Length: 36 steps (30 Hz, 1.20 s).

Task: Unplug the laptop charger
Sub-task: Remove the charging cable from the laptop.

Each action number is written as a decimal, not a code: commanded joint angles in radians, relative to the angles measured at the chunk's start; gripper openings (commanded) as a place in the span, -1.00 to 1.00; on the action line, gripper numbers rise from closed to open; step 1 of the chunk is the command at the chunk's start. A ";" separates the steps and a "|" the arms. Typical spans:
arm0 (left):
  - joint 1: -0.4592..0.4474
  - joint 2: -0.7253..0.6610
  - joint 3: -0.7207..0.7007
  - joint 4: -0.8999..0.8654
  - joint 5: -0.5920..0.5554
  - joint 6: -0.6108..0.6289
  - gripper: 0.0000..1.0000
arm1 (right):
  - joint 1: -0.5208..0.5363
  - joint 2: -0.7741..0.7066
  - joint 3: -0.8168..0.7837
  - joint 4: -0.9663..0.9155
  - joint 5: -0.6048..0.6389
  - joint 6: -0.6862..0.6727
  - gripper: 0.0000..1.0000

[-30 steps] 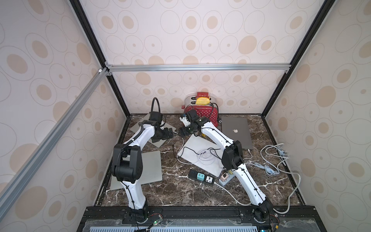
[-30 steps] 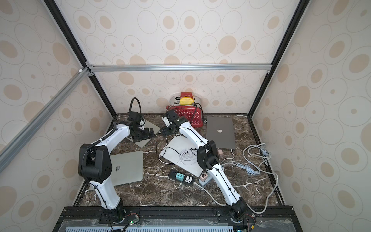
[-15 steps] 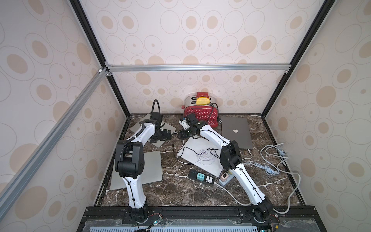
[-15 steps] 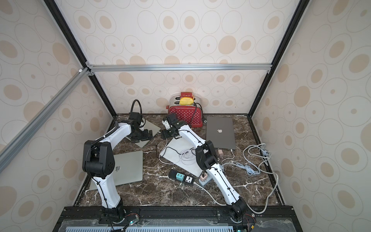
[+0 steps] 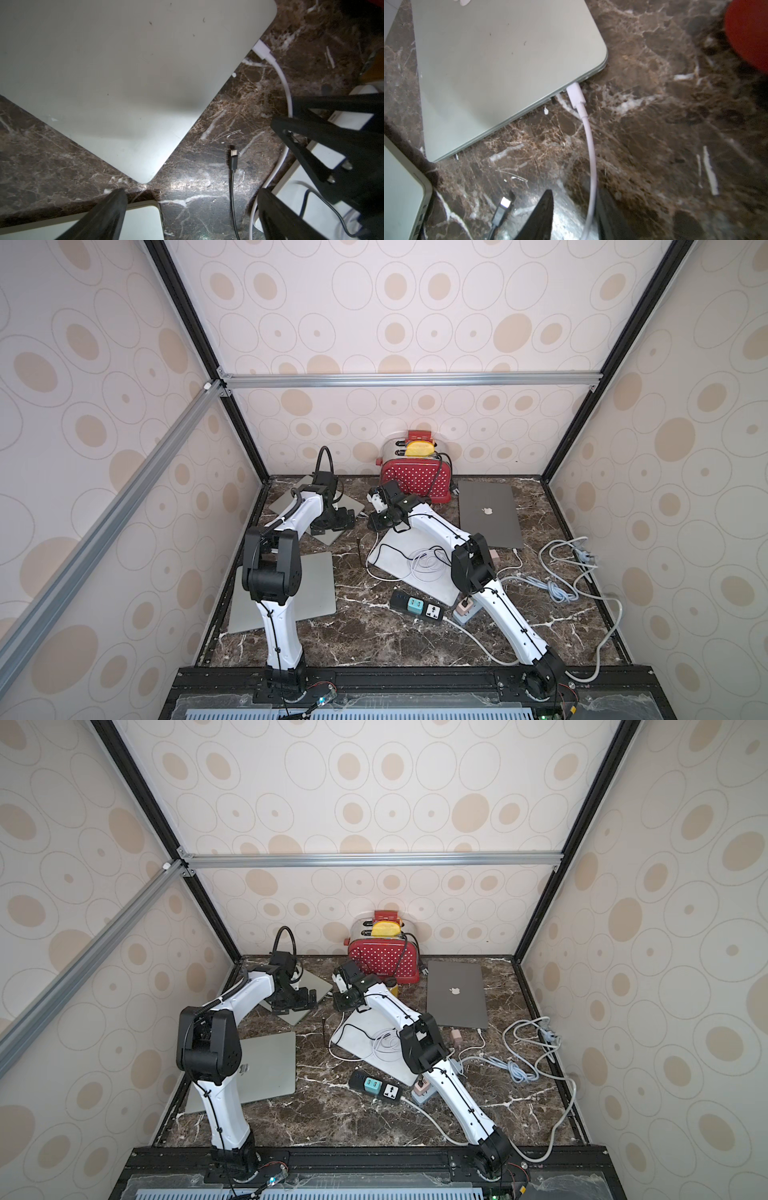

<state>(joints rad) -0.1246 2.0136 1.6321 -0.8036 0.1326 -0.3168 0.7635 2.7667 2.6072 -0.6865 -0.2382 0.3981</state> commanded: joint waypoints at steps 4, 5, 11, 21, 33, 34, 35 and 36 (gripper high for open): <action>0.004 0.073 0.122 -0.105 -0.097 0.093 0.97 | 0.014 0.053 0.004 -0.089 0.084 -0.015 -0.53; 0.003 0.080 0.129 -0.111 -0.118 0.104 0.98 | 0.014 0.053 0.004 -0.092 0.089 -0.016 -0.57; -0.023 0.118 0.170 -0.161 -0.234 0.173 0.98 | 0.016 0.050 0.001 -0.099 0.094 -0.008 -0.86; -0.094 0.196 0.179 -0.181 -0.368 0.219 0.98 | 0.014 -0.002 -0.058 -0.078 0.095 -0.013 -1.00; -0.097 0.277 0.278 -0.225 -0.487 0.168 0.98 | 0.018 -0.171 -0.327 0.022 0.074 -0.018 -1.00; -0.096 0.290 0.294 -0.231 -0.485 0.165 0.98 | 0.018 -0.185 -0.351 0.026 0.072 -0.018 -1.00; -0.097 0.303 0.313 -0.243 -0.482 0.162 0.98 | 0.016 -0.201 -0.371 0.033 0.066 -0.019 -1.00; -0.097 0.313 0.327 -0.249 -0.479 0.161 0.98 | 0.018 -0.212 -0.386 0.041 0.064 -0.019 -1.00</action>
<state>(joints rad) -0.2241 2.2871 1.9049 -0.9966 -0.3256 -0.1387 0.7742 2.6011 2.2795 -0.5339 -0.1627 0.3847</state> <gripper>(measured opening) 0.988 0.046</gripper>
